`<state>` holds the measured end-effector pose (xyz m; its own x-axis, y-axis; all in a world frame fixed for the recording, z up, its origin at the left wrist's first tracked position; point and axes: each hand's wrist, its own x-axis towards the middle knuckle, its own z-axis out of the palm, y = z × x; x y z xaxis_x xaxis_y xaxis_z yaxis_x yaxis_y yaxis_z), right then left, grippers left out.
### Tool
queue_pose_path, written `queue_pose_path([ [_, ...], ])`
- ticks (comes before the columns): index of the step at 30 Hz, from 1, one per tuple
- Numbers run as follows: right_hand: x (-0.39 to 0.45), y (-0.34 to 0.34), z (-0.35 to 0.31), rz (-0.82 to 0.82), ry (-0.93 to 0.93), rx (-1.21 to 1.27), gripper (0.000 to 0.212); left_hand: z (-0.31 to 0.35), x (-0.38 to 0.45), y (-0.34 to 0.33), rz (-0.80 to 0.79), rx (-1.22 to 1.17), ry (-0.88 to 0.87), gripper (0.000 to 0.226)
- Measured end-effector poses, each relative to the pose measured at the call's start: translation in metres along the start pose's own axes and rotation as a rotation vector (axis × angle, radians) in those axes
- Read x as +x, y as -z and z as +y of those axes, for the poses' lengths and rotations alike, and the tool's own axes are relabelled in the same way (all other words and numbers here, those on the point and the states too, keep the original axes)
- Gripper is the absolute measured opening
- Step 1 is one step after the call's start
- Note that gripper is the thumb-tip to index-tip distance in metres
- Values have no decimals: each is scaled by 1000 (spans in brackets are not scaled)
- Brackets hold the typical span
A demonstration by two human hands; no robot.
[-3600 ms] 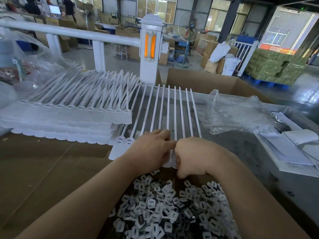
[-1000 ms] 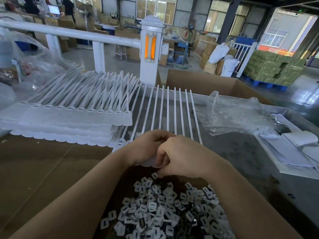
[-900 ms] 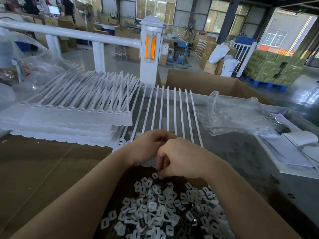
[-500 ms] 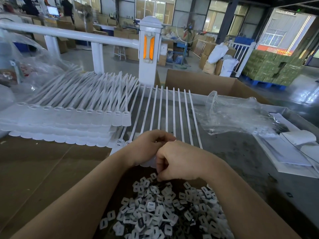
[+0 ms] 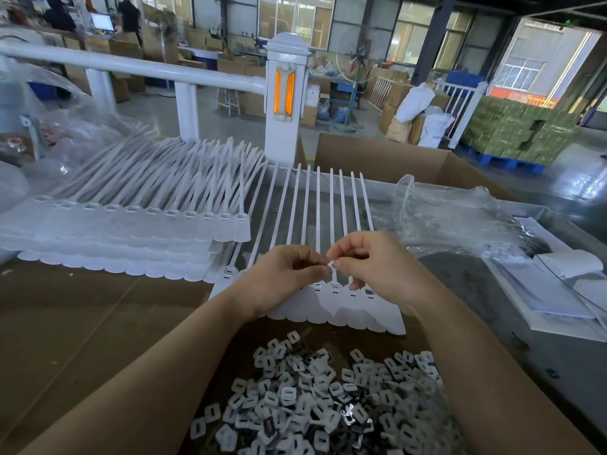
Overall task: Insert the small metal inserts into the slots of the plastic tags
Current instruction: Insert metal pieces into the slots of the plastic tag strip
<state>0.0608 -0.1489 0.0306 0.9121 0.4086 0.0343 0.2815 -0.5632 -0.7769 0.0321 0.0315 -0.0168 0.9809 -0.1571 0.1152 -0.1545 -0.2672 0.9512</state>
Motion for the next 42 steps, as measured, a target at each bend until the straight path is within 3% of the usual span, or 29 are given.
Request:
queue_pose_path([
  [9, 5, -1, 8, 48, -49, 7, 10, 1, 0, -4, 19, 4, -60, 7],
  [13, 6, 15, 20, 48, -110, -92, 12, -2, 2, -8, 5, 279, -30, 5],
  [21, 10, 25, 43, -50, -189, -321, 16, -3, 1, -23, -39, 887, -284, 22],
  [26, 10, 25, 43, -85, -220, -332, 20, -3, 2, -27, -144, 908, -410, 34],
  [35, 8, 23, 34, -132, -220, -393, 26, -2, 3, -31, -181, 949, -404, 41],
  [42, 10, 23, 37, -110, -275, -386, 7, -2, 1, -32, -162, 941, -398, 40],
])
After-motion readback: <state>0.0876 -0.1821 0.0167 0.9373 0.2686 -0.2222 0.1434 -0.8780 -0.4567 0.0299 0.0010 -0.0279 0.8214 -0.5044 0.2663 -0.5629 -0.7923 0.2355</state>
